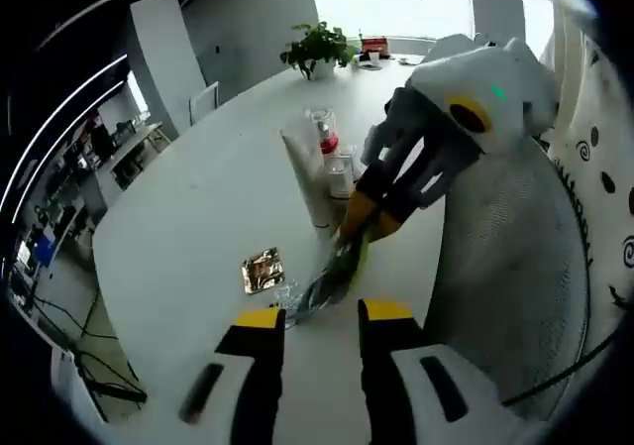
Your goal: Arrange the skincare products in the storage area until every visible bottle or jar stands upright without overlapping.
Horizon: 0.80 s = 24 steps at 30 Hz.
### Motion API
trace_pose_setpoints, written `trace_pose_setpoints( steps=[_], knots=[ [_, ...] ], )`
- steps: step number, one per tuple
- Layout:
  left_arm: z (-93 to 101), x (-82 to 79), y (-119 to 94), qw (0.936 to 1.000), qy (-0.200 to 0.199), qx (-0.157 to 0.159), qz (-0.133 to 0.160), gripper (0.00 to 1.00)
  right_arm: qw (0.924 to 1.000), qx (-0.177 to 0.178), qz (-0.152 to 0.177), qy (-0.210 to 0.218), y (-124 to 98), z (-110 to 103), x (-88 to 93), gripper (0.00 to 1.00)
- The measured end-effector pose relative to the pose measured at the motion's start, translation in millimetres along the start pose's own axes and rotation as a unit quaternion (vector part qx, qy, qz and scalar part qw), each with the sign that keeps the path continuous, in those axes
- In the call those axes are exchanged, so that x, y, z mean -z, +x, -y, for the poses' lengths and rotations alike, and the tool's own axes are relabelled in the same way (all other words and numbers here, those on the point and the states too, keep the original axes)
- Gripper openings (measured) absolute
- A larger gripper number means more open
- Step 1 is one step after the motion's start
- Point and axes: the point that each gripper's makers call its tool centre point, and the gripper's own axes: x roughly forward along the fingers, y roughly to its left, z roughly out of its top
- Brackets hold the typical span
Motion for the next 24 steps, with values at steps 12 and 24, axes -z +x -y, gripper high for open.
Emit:
trace_pose_setpoints(
  steps=[12, 24],
  knots=[
    [21.2, 4.3, 9.2, 0.9974, 0.064, 0.004, -0.033, 0.02, 0.9982, -0.058, -0.015, -0.008, -2.9, -16.0, -16.0, 0.01],
    [30.7, 19.8, 8.1, 0.994, 0.092, 0.004, -0.059, 0.0, 0.9967, -0.077, -0.022, -0.016, 1.8, -28.5, -18.8, 0.01]
  ],
)
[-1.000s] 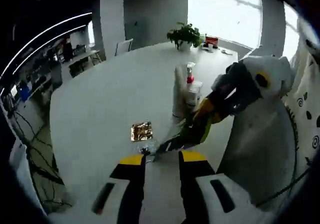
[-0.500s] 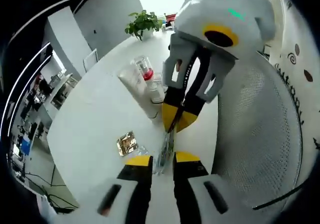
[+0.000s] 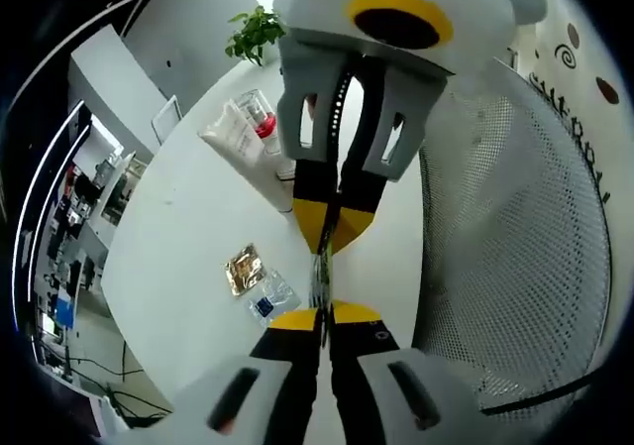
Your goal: Arrange the skincare products in the storage area until every visible bottle or jar stands upright without overlapping.
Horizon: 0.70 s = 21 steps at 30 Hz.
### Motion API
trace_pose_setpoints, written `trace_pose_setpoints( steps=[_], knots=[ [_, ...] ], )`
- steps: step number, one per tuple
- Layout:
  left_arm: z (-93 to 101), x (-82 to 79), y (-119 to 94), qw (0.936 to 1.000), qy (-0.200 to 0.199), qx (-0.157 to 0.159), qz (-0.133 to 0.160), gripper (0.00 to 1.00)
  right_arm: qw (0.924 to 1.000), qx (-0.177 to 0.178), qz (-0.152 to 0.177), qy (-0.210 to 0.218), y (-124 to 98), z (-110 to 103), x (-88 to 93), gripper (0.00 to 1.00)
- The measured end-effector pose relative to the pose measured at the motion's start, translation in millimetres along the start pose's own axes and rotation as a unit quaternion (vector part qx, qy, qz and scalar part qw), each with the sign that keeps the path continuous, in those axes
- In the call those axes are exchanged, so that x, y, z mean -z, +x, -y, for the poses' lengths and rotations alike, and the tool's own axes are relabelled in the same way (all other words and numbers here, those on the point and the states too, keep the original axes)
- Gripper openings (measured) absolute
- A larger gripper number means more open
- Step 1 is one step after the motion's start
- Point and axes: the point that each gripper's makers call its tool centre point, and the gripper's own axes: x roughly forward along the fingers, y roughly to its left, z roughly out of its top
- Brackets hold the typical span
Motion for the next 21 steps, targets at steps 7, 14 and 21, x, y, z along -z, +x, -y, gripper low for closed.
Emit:
trace_pose_setpoints(
  steps=[7, 14, 21],
  knots=[
    [1.5, 3.5, 7.2, 0.9994, -0.028, 0.012, 0.015, 0.0, 0.9995, -0.01, -0.007, 0.03, 3.3, -6.1, 5.5, 0.01],
    [-2.5, 7.8, 14.1, 0.9993, -0.032, 0.012, 0.011, 0.0, 0.9983, -0.011, -0.008, 0.056, 11.2, -3.5, 12.7, 0.01],
    [-13.1, 7.8, 23.2, 0.9987, -0.047, 0.01, 0.018, 0.0, 0.9963, 0.002, -0.009, 0.086, 16.2, 5.4, 19.6, 0.02]
  ],
)
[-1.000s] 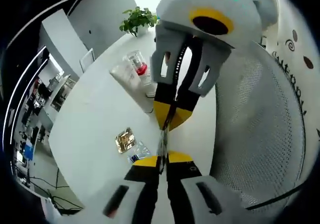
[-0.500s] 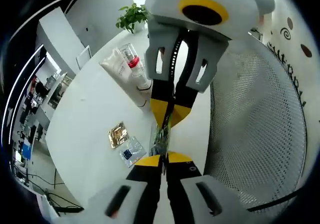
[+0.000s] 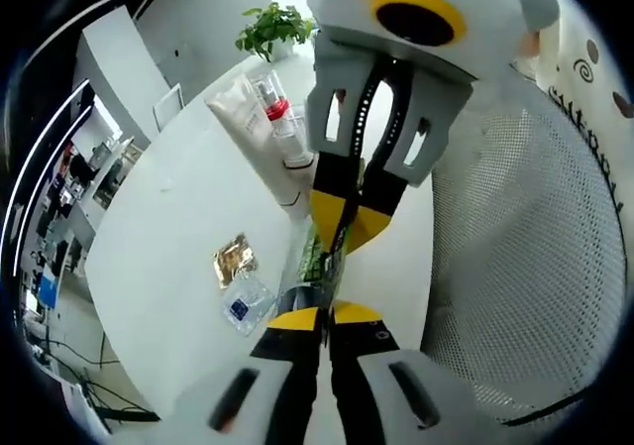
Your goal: Arrange the skincare products in the storage area until every visible bottle or jar stands upright without overlapping.
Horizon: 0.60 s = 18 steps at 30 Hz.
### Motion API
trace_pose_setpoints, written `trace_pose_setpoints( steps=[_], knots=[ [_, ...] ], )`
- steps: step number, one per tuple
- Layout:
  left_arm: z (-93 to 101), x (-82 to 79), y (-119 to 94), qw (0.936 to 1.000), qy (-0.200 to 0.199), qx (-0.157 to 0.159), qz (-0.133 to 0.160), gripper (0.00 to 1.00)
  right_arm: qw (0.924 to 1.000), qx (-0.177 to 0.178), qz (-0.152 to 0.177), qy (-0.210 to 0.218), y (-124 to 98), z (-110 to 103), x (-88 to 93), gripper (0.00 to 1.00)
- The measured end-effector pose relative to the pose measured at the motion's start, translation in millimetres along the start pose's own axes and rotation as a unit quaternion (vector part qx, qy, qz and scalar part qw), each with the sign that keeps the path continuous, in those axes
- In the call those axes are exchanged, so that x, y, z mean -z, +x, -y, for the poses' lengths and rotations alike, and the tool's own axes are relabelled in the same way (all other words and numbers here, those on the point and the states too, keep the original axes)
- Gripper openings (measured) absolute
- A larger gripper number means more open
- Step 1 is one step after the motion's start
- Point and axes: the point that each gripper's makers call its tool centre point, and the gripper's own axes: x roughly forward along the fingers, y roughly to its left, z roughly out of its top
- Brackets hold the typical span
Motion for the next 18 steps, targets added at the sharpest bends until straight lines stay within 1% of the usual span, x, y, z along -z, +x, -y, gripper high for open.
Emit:
trace_pose_setpoints(
  steps=[2, 9, 18],
  knots=[
    [-2.2, -0.7, 1.6, 1.0, -0.002, 0.0, 0.001, 0.0, 0.9999, 0.001, 0.0, 0.014, 0.8, 2.9, 2.0, 0.02],
    [-16.6, -0.2, 12.0, 1.0, 0.001, -0.004, -0.003, 0.0, 0.9993, 0.017, -0.003, 0.035, 7.5, 15.4, 8.1, 0.02],
    [-31.5, 1.4, 23.0, 1.0, 0.0, -0.006, -0.005, 0.0, 0.9981, 0.033, -0.005, 0.051, 14.5, 26.2, 13.8, 0.02]
  ],
)
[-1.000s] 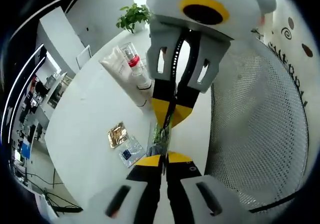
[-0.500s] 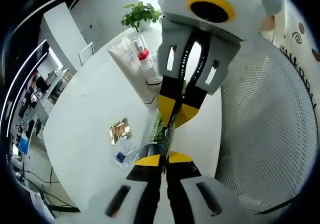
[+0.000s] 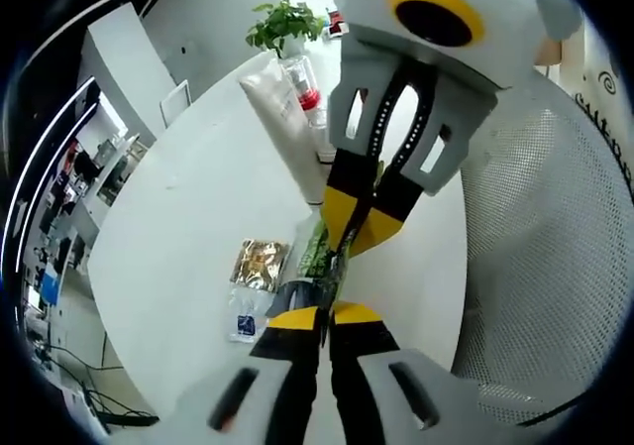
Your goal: Arrange the skincare products in the storage area until every visible bottle or jar stands upright without overlapping.
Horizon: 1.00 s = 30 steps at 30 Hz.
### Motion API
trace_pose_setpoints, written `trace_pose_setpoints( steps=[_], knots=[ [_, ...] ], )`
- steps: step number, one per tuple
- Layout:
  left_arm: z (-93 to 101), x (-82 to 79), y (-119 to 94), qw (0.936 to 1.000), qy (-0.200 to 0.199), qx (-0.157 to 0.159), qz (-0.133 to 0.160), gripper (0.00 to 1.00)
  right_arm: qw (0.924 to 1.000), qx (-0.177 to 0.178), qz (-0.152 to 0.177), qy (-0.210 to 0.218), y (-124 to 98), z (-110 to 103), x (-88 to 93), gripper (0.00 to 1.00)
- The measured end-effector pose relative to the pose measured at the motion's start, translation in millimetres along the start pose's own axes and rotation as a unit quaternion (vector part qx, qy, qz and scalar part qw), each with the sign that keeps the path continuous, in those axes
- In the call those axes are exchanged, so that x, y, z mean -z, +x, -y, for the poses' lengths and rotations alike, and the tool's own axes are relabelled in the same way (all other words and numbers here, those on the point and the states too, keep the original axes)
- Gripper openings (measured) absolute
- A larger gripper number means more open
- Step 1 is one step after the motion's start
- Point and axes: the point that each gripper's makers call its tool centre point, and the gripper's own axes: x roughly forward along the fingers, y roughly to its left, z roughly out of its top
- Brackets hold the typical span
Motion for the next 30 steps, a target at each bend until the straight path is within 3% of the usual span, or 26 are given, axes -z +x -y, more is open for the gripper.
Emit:
trace_pose_setpoints(
  steps=[18, 30],
  knots=[
    [-29.8, -0.3, 17.5, 0.9999, 0.009, -0.012, -0.001, 0.0, 0.9993, 0.03, 0.003, 0.023, 5.6, 26.3, 8.0, 0.04],
    [-17.2, 5.0, 26.7, 0.9999, 0.015, 0.008, 0.0, 0.0, 0.9996, 0.016, -0.007, 0.025, 10.6, 13.4, 19.5, 0.04]
  ],
)
